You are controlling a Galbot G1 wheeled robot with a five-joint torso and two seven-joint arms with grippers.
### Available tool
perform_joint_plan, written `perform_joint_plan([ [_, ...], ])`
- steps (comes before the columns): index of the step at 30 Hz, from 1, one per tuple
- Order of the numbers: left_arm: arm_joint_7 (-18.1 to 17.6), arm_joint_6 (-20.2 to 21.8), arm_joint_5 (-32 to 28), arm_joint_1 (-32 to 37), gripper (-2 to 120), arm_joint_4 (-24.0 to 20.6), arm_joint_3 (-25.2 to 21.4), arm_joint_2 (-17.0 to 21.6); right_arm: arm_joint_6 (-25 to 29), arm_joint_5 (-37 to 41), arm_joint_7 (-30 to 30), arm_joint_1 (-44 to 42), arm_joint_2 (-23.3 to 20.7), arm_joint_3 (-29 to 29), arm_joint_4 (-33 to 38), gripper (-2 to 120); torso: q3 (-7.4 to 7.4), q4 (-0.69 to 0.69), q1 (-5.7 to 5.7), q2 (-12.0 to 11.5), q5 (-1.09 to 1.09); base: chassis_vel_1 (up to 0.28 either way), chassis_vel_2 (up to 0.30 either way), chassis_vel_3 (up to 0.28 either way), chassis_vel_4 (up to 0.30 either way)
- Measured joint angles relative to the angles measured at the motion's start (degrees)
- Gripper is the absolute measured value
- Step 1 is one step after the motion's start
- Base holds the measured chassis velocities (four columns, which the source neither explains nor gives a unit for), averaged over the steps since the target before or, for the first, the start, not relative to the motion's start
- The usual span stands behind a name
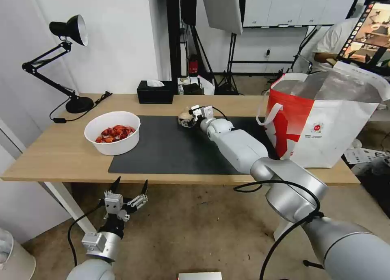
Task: Pick up the trash from the table and place it into the takeout bag.
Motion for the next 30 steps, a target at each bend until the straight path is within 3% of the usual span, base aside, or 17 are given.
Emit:
perform_joint_plan([
  [9, -0.2, -0.4, 0.0, 0.0, 100, 0.0, -0.1, 0.2, -0.7, 0.0, 0.3, -0.4, 0.0, 0.7, 0.7, 29, 0.00, 0.00, 0.00, 0.0, 0.00, 0.000, 0.000, 0.000, 0.000],
  [12, -0.2, -0.7, -0.2, 0.0, 100, 0.0, -0.2, 0.4, -1.2, 0.1, 0.6, -0.5, -0.1, 0.9, 1.0, 13, 0.00, 0.00, 0.00, 0.0, 0.00, 0.000, 0.000, 0.000, 0.000],
  [16, -0.3, -0.9, -0.7, -0.1, 100, 0.2, -0.3, 0.8, -2.3, 0.2, 1.6, -0.8, -0.1, 1.6, 1.8, 4, 0.00, 0.00, 0.00, 0.0, 0.00, 0.000, 0.000, 0.000, 0.000],
  [21, -0.3, -0.9, -1.3, -0.4, 100, 0.2, -0.4, 1.3, -3.2, 0.3, 2.8, -1.5, -0.3, 3.0, 3.7, 3, 0.00, 0.01, 0.00, 0.0, 0.00, 0.000, 0.000, 0.000, 0.000],
  [27, -0.6, -0.6, -1.7, -0.6, 100, -0.8, -0.7, 1.7, -5.0, 2.7, 7.6, -3.3, -5.0, 3.0, 15.0, 3, 0.00, 0.02, 0.00, 0.0, 0.00, 0.000, 0.000, 0.000, 0.000],
  [30, -0.8, -0.5, -1.7, 0.1, 100, -1.8, -1.3, 1.7, -6.4, 4.0, 16.6, -6.8, -13.6, 2.3, 34.2, 3, 0.00, 0.00, 0.00, 0.0, 0.01, 0.000, 0.000, 0.000, 0.000],
])
